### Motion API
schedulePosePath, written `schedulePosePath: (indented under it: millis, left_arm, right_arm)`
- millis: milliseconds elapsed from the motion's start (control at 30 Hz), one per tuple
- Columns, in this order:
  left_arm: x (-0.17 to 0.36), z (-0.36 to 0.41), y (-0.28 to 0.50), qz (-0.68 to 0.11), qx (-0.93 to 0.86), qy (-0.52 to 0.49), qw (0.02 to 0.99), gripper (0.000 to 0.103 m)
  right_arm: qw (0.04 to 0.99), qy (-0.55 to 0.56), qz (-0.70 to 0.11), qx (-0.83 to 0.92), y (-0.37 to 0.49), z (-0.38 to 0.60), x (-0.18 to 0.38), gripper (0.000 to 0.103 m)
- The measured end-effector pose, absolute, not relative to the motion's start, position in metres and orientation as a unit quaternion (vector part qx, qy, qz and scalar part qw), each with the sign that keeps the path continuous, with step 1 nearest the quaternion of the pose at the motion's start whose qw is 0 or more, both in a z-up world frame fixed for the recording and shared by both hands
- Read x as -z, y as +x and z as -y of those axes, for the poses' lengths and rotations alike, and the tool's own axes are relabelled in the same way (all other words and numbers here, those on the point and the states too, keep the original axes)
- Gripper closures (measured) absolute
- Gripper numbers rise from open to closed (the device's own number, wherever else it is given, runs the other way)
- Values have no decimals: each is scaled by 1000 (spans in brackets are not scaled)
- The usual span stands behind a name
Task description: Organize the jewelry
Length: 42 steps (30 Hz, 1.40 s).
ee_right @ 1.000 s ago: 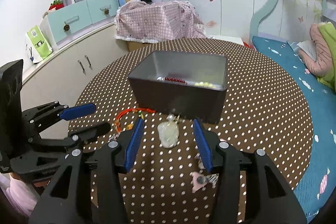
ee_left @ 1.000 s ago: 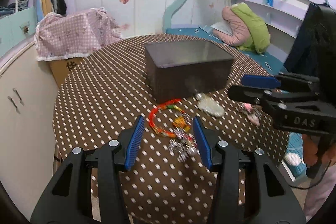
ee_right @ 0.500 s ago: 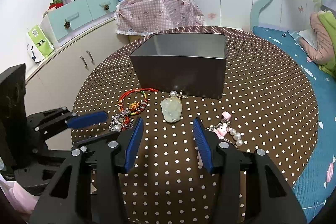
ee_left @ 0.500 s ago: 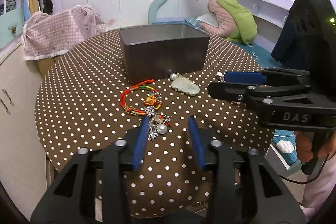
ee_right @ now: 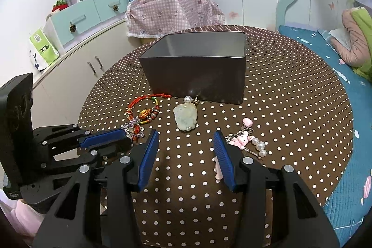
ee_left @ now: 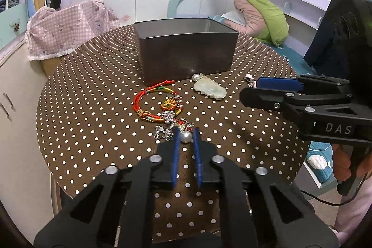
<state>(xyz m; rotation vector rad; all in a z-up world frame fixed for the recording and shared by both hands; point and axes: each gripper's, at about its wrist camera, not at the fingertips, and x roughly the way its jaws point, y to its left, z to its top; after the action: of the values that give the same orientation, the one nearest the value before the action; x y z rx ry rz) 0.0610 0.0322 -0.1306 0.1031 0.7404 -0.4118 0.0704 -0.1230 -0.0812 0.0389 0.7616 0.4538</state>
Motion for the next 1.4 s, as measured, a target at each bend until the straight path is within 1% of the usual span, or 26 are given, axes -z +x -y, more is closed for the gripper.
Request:
schedulePosePath:
  millis: [467,767,967,1067,1133,1233,1400]
  left_arm:
    - [124,-37,56,-347,198,39,916,93]
    - [107,-57,57,-328,188,5,926,93]
    - [95,-70,56,-311,183,-17,932,93]
    - [88,-75,56,-301,177,-20,937,93]
    - [86,-77,57,-299,180,-23,937,93]
    - [90,-75,57,-307,188,-11,933,93]
    - [113,-66,56,-338,205,21,919,92]
  right_arm:
    - [908,31,-366,-202,68,137,82,56]
    - [911,43,-366,-187,69,150,83,56]
    - [909,25,-360,-211,76,133,79,57]
    - [907,9,-362,-213,88,120,78,62]
    - [905,-1,-366,-219,97,111,78,63]
    - [904,-13,-374,-210,106,103,81,64]
    - [900,-14,-381,-211,108,100,86,64]
